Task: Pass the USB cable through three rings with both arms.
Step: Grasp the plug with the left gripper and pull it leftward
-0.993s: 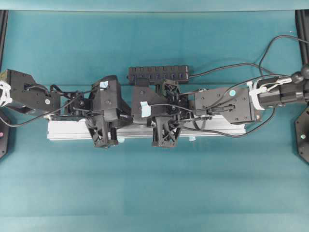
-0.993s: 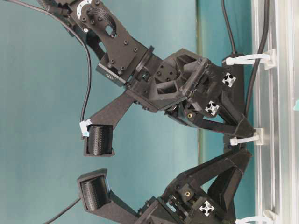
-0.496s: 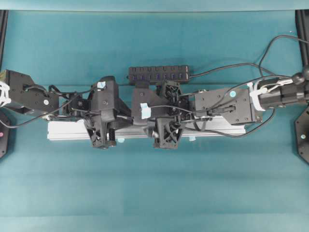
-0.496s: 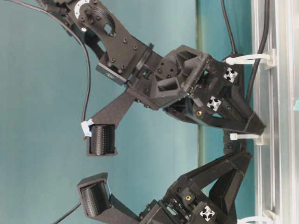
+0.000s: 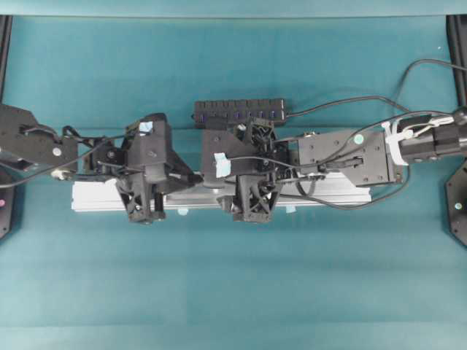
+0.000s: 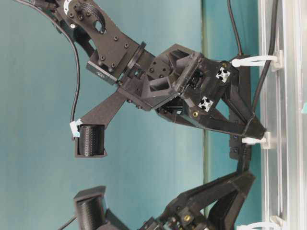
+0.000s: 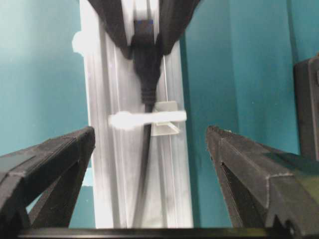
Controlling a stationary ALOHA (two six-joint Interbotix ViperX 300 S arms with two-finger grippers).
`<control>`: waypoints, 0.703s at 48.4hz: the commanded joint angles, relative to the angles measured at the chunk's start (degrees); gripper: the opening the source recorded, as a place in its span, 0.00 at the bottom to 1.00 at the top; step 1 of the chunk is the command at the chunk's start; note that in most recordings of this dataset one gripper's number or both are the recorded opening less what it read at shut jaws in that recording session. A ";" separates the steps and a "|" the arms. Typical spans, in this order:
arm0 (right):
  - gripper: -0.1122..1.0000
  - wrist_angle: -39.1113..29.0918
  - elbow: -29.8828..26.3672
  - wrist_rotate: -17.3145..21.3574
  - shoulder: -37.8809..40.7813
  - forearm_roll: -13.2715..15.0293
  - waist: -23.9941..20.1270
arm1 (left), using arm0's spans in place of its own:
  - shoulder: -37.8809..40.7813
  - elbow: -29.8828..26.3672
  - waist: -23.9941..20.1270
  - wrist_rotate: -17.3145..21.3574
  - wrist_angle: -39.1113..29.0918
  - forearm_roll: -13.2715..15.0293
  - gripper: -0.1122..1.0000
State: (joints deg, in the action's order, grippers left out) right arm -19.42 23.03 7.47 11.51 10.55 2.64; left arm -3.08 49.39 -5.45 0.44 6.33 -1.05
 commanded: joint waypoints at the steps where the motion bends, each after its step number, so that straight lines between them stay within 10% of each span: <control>1: 0.73 0.44 -0.79 -0.44 -1.32 0.18 0.18 | -1.67 -0.35 -0.09 -0.09 -0.26 -0.09 0.31; 34: 0.70 4.92 -4.66 -0.62 -0.09 0.18 0.70 | -7.03 -0.70 0.35 -0.09 -2.81 -0.09 0.31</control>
State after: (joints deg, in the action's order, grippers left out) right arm -14.94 19.42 7.38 11.95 10.55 3.34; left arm -8.79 49.66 -5.36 0.26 3.25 -1.05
